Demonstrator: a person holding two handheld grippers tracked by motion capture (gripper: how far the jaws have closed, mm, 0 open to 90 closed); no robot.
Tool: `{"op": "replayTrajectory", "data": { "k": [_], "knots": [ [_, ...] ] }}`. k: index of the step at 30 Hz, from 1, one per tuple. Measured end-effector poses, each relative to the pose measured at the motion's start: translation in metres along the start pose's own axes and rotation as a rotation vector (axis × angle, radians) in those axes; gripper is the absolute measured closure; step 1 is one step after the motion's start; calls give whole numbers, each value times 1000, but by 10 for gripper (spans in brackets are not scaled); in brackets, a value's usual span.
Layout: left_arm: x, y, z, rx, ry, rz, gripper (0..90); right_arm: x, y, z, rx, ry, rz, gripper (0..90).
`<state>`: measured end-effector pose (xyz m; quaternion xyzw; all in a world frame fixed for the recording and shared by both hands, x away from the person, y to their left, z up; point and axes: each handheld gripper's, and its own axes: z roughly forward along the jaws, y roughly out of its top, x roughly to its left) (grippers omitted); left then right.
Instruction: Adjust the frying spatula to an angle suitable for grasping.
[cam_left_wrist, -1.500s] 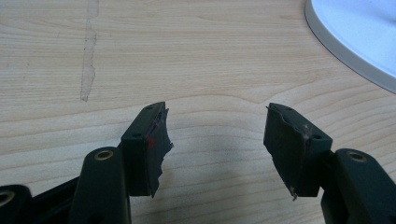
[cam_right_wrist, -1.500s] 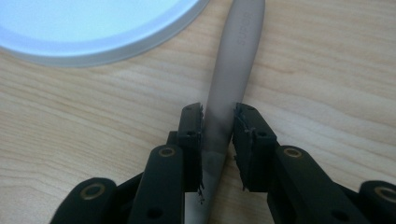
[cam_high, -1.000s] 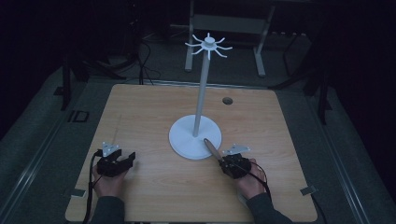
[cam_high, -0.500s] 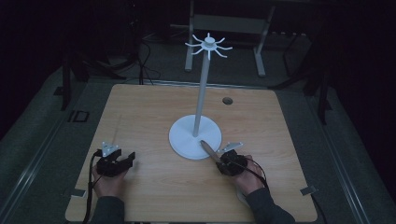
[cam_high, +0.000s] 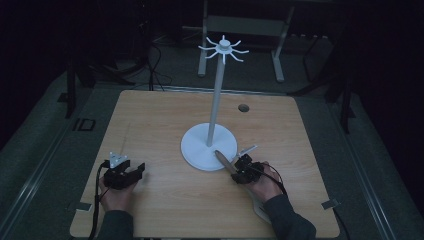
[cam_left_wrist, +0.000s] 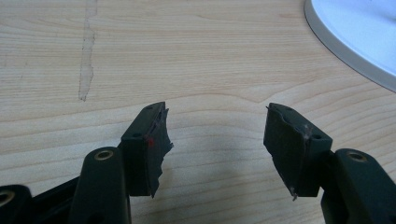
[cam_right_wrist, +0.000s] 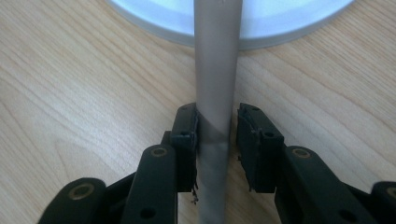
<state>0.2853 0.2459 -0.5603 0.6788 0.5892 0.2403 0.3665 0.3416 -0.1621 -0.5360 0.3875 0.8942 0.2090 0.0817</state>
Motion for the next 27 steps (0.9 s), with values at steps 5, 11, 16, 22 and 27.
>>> {"op": "replayTrajectory", "data": {
  "k": [5, 11, 16, 22, 27],
  "knots": [
    [0, 0, -1, -1, 1, -2, 399, 2, 6, 1, 36, -14, -19, 732],
    [0, 0, 0, -2, 0, -2, 399, 2, 10, 2, 55, -14, -36, 743],
    [0, 0, 0, 1, 2, -2, 400, -1, 11, 2, 40, 5, -29, 746],
    [0, 0, 0, 1, 1, 1, 399, -1, 11, -3, -4, -10, -31, 746],
    [0, 0, 0, 3, 1, 3, 399, 0, 10, -11, -51, -16, -38, 745]
  ]
}}
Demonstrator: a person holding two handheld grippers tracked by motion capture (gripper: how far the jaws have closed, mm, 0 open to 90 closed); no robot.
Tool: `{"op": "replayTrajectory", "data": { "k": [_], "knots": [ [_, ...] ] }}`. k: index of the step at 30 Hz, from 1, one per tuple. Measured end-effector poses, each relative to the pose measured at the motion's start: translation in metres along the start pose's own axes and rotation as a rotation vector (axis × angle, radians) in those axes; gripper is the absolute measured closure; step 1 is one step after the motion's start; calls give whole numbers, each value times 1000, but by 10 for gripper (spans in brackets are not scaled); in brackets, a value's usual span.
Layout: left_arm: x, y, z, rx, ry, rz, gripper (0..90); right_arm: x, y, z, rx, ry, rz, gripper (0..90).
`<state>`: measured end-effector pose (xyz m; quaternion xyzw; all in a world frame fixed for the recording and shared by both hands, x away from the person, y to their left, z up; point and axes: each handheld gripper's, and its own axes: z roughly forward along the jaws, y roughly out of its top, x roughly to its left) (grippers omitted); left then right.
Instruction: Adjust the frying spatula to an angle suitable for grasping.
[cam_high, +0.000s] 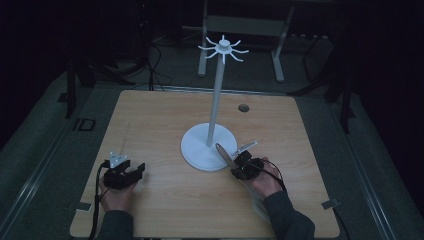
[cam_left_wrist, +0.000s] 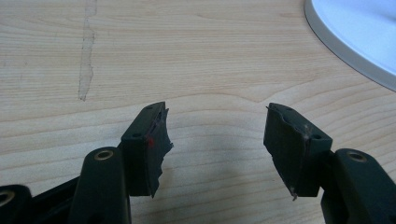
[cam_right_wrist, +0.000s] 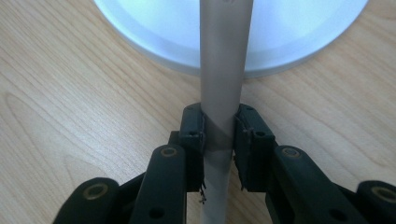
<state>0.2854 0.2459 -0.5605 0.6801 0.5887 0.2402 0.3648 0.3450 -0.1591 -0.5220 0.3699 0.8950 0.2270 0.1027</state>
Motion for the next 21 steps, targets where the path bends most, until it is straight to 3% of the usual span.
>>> {"op": "replayTrajectory", "data": {
  "k": [10, 21],
  "knots": [
    [0, 0, 2, 10, 4, 3, 400, 1, -3, -10, -82, -19, -4, 746],
    [0, 0, 0, 2, 2, 0, 400, -4, -7, -26, -177, -31, 35, 746]
  ]
}}
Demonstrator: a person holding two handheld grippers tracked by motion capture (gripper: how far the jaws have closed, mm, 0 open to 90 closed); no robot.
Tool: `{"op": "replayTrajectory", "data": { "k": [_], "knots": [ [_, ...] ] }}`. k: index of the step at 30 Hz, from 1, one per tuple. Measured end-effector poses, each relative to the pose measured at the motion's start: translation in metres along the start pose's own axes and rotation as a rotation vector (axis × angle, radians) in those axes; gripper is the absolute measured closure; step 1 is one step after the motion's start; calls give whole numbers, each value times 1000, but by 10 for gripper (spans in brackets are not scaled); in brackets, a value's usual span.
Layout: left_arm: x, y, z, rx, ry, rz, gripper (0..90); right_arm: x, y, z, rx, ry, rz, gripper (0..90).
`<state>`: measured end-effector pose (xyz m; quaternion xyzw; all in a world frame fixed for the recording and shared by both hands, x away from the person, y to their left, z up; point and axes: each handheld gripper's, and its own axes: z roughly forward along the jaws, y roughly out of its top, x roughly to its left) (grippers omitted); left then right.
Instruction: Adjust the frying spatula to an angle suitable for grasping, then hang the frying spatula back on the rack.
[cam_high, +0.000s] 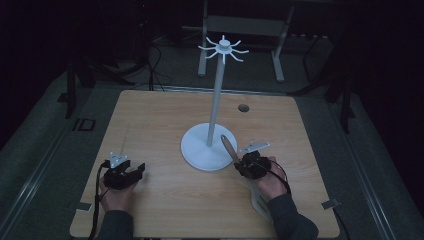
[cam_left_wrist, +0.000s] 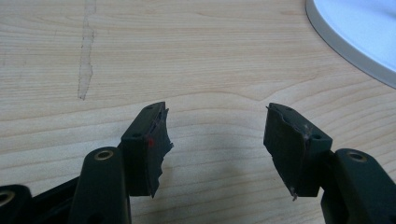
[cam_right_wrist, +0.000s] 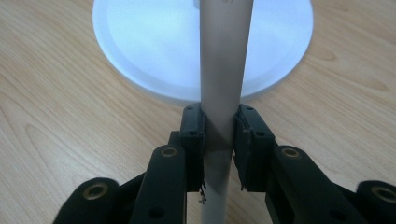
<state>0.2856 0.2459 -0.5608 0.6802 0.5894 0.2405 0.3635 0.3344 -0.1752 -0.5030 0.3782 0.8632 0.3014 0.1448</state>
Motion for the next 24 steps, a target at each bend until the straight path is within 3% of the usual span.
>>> {"op": "replayTrajectory", "data": {
  "k": [24],
  "knots": [
    [0, 0, 0, 1, 1, -1, 400, -3, 8, -34, -204, -33, -11, 747]
  ]
}}
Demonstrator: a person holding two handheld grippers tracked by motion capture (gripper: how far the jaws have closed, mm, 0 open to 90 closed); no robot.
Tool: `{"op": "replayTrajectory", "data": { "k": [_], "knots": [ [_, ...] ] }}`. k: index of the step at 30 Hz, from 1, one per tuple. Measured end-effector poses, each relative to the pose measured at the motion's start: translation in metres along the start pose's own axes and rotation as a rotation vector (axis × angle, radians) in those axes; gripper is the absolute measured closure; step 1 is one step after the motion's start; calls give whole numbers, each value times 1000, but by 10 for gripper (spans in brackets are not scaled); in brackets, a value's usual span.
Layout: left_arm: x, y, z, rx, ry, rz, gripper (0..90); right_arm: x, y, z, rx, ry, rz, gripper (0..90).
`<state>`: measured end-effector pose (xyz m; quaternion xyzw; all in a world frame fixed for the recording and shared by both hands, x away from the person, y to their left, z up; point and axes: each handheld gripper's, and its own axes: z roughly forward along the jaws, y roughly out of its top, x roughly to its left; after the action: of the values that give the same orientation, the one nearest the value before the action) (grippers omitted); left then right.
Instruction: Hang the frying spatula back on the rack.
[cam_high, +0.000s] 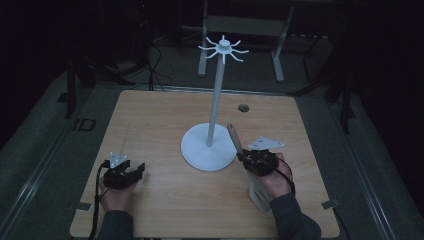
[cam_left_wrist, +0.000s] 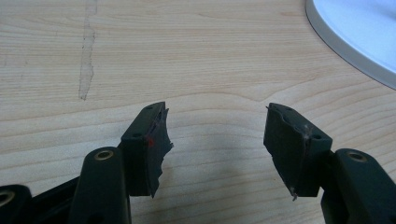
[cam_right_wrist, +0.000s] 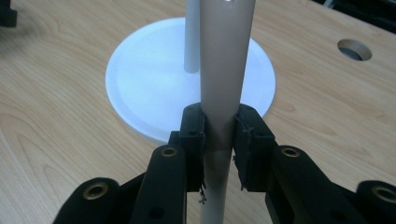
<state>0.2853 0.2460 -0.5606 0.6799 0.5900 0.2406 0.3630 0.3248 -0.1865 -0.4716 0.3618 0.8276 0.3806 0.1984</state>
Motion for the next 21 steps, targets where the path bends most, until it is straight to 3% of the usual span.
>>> {"op": "replayTrajectory", "data": {
  "k": [12, 21],
  "knots": [
    [0, 0, 0, 0, 0, 1, 400, 5, 12, -14, -107, -7, -13, 748],
    [0, 0, 0, 0, -1, -1, 400, 5, 20, -19, -148, 5, -11, 748]
  ]
}}
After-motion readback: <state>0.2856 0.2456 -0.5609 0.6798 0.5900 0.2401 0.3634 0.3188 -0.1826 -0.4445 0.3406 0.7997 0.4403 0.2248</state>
